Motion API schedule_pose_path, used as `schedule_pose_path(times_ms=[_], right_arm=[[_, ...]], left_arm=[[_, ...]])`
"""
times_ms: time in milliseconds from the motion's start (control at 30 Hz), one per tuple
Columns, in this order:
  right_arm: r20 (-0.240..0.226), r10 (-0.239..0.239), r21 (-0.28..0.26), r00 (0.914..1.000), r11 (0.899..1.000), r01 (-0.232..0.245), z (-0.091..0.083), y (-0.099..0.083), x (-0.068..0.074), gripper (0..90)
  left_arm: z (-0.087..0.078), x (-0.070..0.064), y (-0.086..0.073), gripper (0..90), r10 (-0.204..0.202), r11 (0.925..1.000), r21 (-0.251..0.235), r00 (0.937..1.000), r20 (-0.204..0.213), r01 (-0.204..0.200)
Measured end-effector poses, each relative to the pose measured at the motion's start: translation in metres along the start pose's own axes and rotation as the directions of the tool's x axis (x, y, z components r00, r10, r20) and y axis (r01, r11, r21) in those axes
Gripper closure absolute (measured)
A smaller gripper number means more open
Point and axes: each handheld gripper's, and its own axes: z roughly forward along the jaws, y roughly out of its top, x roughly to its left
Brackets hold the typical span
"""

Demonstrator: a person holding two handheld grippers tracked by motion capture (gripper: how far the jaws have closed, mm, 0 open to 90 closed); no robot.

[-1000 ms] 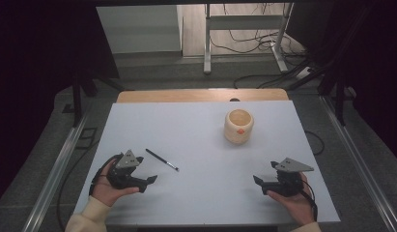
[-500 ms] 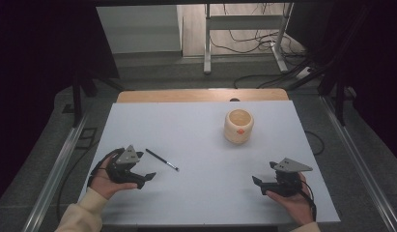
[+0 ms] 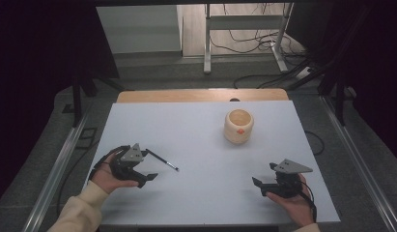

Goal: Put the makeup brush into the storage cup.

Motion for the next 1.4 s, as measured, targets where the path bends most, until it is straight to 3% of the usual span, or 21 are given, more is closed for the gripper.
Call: schedule_pose_path(times_ms=[333,367,467,633,867,967,1000,1067,1100,1133,1200,1400], right_arm=[[0.003,-0.003,0.005,1.0000,1.000,0.003,0.000,-0.001,0.000,13.8],[0.003,-0.002,0.003,1.0000,1.000,0.002,0.000,-0.001,0.000,13.8],[0.002,-0.003,0.003,1.0000,1.000,0.003,0.000,-0.001,0.000,13.7],[-0.001,-0.009,0.009,1.0000,1.000,0.009,0.001,-0.001,0.001,13.8],[-0.001,-0.011,0.011,0.9999,1.000,0.011,0.001,-0.001,0.001,13.8],[-0.002,-0.015,0.013,0.9999,1.000,0.015,0.001,-0.001,0.001,13.7],[0.000,-0.016,0.013,0.9999,1.000,0.016,0.001,-0.001,0.001,13.7],[0.001,-0.016,0.013,0.9999,1.000,0.016,0.002,-0.001,0.000,13.8],[-0.001,-0.014,0.015,0.9999,1.000,0.014,0.002,-0.001,0.000,13.8],[-0.001,-0.014,0.015,0.9999,1.000,0.014,0.002,-0.001,0.000,13.8],[0.000,-0.015,0.017,0.9999,1.000,0.015,0.002,-0.001,0.000,13.8],[0.000,-0.016,0.018,0.9999,1.000,0.016,0.002,-0.001,0.001,13.8]], left_arm=[[0.001,0.010,0.008,11.6,0.073,0.9954,0.059,0.9966,0.038,-0.075],[0.002,0.011,0.011,11.7,0.096,0.9929,0.067,0.9947,0.036,-0.098],[0.003,0.011,0.013,12.6,0.117,0.9899,0.076,0.9925,0.036,-0.119],[0.007,0.015,0.017,15.7,0.181,0.9779,0.100,0.9829,0.034,-0.184],[0.010,0.020,0.021,15.9,0.204,0.9747,0.089,0.9788,0.014,-0.205],[0.015,0.022,0.022,17.3,0.212,0.9719,0.100,0.9770,0.025,-0.213],[0.019,0.022,0.023,18.4,0.227,0.9661,0.118,0.9733,0.036,-0.229],[0.020,0.022,0.023,18.4,0.235,0.9629,0.127,0.9711,0.041,-0.238],[0.024,0.021,0.025,18.4,0.256,0.9552,0.141,0.9654,0.051,-0.260],[0.024,0.021,0.025,18.4,0.256,0.9552,0.141,0.9654,0.051,-0.260],[0.026,0.020,0.026,18.4,0.276,0.9480,0.148,0.9593,0.057,-0.282],[0.033,0.020,0.029,16.4,0.348,0.9251,0.131,0.9339,0.083,-0.356]])
